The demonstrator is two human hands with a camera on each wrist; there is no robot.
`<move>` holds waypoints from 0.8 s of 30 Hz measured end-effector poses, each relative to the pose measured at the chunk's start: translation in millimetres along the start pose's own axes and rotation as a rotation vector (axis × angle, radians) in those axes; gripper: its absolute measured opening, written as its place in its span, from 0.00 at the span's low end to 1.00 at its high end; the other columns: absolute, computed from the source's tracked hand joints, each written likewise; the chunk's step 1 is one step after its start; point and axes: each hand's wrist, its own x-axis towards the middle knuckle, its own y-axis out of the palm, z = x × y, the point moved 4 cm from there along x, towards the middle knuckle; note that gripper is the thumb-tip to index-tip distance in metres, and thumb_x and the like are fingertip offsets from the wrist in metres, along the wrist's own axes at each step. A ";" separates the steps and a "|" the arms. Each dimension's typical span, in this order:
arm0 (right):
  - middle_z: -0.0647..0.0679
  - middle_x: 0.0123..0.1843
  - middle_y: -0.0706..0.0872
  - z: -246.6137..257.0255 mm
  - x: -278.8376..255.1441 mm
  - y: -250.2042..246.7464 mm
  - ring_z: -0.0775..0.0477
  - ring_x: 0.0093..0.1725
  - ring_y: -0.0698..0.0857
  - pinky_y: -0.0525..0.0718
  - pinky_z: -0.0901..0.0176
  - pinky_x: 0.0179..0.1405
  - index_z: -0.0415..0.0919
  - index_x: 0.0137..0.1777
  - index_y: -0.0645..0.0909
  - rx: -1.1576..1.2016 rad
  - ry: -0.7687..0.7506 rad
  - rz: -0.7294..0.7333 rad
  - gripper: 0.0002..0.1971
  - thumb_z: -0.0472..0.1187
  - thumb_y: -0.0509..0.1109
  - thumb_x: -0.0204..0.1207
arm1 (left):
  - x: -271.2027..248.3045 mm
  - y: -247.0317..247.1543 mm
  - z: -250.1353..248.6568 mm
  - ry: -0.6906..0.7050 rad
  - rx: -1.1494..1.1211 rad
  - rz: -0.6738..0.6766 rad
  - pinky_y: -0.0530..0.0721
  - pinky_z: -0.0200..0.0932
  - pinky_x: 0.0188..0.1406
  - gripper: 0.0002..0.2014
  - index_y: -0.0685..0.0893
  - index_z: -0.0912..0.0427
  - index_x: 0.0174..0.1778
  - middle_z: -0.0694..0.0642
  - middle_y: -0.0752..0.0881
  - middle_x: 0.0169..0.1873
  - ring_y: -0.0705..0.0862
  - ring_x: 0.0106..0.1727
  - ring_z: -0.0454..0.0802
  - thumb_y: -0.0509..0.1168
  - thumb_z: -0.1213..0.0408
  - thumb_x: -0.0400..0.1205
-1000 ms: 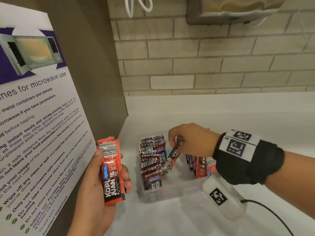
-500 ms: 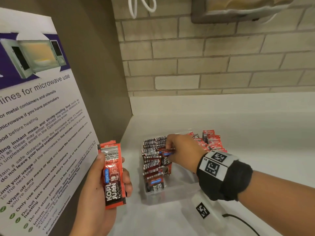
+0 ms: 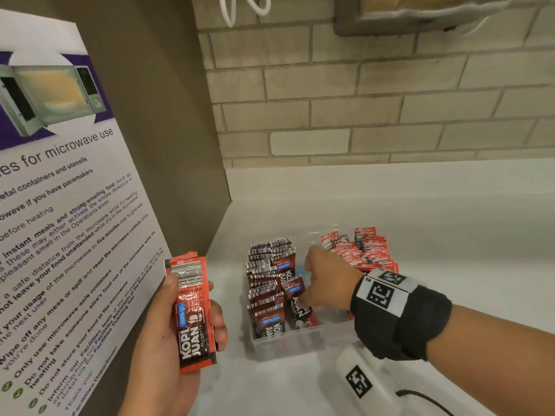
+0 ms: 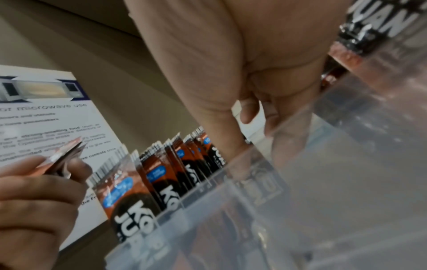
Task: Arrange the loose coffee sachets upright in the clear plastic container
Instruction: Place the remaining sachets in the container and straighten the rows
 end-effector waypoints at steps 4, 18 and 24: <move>0.44 0.50 0.77 -1.8 -3.8 0.6 0.46 0.44 0.78 0.72 0.65 0.29 0.34 0.63 0.69 -0.076 0.040 0.067 0.24 0.38 0.75 0.71 | 1.8 -1.9 0.7 -0.007 0.001 0.023 0.74 0.38 0.11 0.31 0.82 0.64 0.40 0.60 0.77 0.19 0.75 0.16 0.50 0.73 0.39 0.56; 0.40 0.39 0.88 -13.0 1.2 14.2 0.40 0.42 0.88 0.88 0.50 0.50 0.32 0.38 0.82 0.193 0.119 0.178 0.05 0.30 0.77 0.68 | 1.5 -6.6 7.7 -0.039 -0.016 0.005 0.75 0.34 0.12 0.25 0.80 0.66 0.42 0.61 0.77 0.17 0.75 0.13 0.52 0.56 0.44 0.76; 0.39 0.30 0.85 -8.9 8.8 5.6 0.44 0.31 0.87 0.89 0.49 0.44 0.38 0.28 0.74 0.363 0.086 -0.012 0.14 0.25 0.74 0.68 | 2.5 -4.7 10.4 -0.040 -0.023 0.016 0.75 0.36 0.11 0.25 0.80 0.66 0.42 0.62 0.77 0.18 0.74 0.14 0.52 0.59 0.44 0.71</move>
